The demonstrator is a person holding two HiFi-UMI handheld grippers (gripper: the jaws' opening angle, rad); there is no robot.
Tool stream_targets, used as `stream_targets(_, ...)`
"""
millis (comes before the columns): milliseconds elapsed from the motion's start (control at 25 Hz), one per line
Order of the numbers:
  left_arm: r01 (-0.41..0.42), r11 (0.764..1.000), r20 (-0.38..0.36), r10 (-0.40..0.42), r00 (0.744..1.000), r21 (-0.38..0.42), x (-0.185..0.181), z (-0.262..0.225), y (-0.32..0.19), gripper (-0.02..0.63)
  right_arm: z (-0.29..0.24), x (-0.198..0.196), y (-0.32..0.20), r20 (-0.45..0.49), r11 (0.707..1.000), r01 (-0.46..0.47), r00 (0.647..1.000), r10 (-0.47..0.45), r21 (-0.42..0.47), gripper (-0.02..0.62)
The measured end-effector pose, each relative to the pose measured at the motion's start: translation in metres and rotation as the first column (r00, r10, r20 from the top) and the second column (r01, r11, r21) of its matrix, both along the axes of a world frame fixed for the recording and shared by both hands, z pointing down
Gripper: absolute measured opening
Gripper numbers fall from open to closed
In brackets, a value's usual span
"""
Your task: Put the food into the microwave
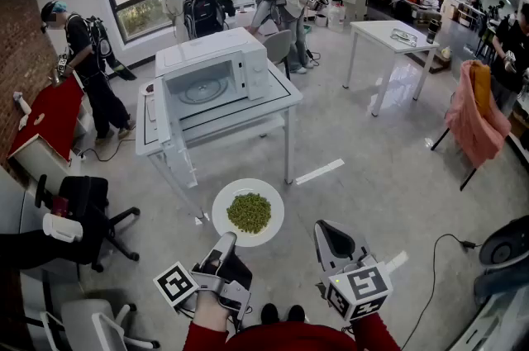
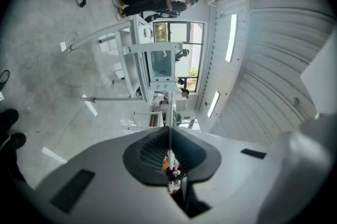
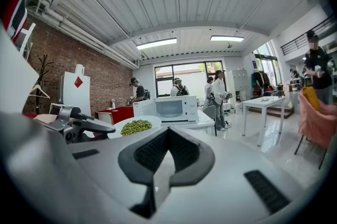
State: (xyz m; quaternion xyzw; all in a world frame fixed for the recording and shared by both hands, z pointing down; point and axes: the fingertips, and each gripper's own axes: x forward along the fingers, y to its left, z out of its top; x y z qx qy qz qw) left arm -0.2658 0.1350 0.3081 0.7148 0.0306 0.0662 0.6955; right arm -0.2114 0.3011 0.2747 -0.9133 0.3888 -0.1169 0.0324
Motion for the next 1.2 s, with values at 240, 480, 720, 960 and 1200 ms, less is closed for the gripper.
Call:
stream_targets(240,-0.012,1.0,0.0,0.012,1.0,-0.014,0.003,0.001,0.007,0.023,0.001,0.001,0.001,0.006,1.0,0.003,1.0,-0.003,-0.003,0.012)
stream_targets(480,-0.013,1.0,0.005,0.013,1.0,-0.014,0.008,0.0,0.012,0.023,0.002,0.004,0.003,0.014,1.0,0.007,1.0,-0.007,-0.008,0.012)
stream_targets(720,-0.011,1.0,0.012,0.011,1.0,-0.015,0.011,0.0,0.017,0.023,0.004,0.007,0.01,0.018,1.0,0.003,1.0,-0.003,0.0,0.012)
stream_targets(960,0.001,1.0,0.018,-0.001,1.0,-0.002,0.019,0.003,0.021,0.023,0.011,0.016,0.02,0.03,1.0,-0.003,1.0,0.003,-0.004,0.014)
stream_targets(1200,0.024,1.0,0.01,-0.024,1.0,0.019,0.029,0.0,0.026,0.023,0.013,0.024,0.034,0.037,1.0,0.0,0.999,0.001,-0.007,0.014)
